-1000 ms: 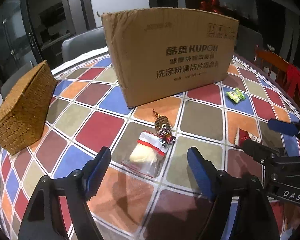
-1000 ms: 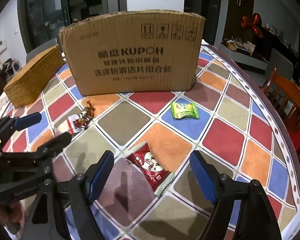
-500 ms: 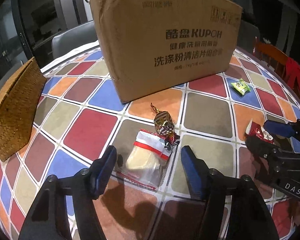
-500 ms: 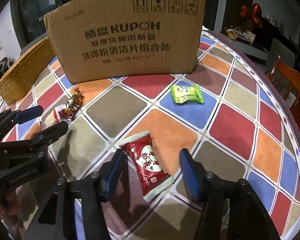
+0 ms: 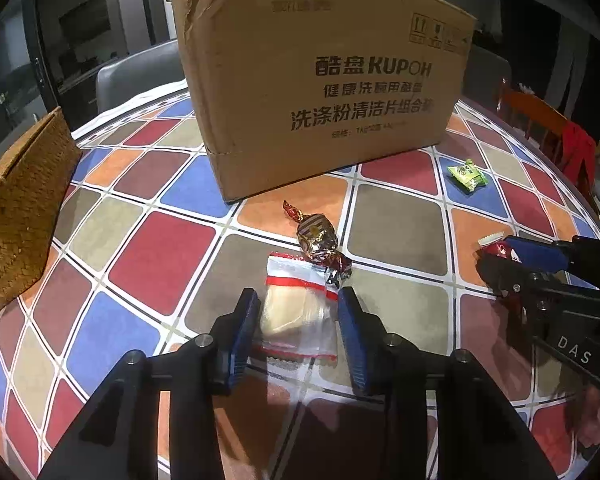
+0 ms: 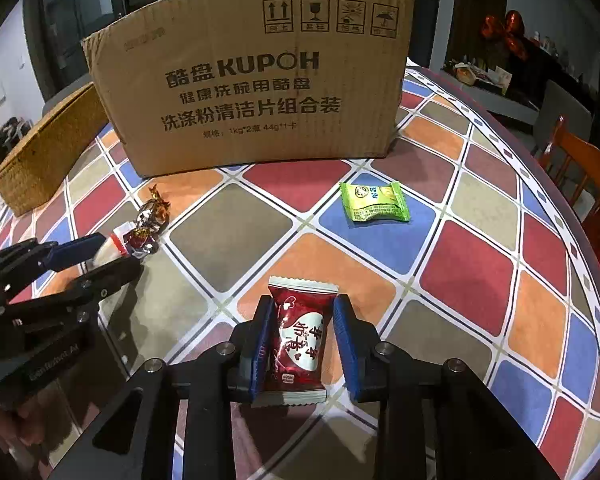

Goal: Organize snacks
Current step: 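Close left tool on white-red packet while right tool grasps red candy bag, then lift and carry the white-red packet and red candy bag over the box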

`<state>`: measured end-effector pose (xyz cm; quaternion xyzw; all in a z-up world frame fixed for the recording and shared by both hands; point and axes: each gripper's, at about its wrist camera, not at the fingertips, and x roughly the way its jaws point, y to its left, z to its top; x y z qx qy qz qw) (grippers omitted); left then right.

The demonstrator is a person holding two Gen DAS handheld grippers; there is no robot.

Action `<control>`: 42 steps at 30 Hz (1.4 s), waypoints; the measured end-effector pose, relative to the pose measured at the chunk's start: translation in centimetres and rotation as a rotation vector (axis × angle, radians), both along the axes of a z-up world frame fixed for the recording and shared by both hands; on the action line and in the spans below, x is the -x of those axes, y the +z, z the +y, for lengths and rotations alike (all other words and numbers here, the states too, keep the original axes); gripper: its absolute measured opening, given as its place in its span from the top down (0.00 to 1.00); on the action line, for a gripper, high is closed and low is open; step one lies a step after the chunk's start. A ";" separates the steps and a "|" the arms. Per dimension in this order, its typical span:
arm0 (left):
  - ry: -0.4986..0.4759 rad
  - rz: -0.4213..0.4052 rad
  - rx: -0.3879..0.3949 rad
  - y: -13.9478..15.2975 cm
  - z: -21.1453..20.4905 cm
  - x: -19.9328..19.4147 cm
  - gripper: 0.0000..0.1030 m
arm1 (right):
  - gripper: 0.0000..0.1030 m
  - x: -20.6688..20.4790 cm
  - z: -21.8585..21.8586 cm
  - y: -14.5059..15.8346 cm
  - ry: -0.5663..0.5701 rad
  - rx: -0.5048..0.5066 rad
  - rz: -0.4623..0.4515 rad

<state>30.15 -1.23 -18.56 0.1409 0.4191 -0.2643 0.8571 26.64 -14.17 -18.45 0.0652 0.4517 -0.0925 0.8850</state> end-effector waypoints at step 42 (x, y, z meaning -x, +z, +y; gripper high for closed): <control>0.194 -0.059 0.018 6.0 0.8 4.0 0.67 | 0.73 1.6 -1.0 6.3 0.072 -0.052 -0.132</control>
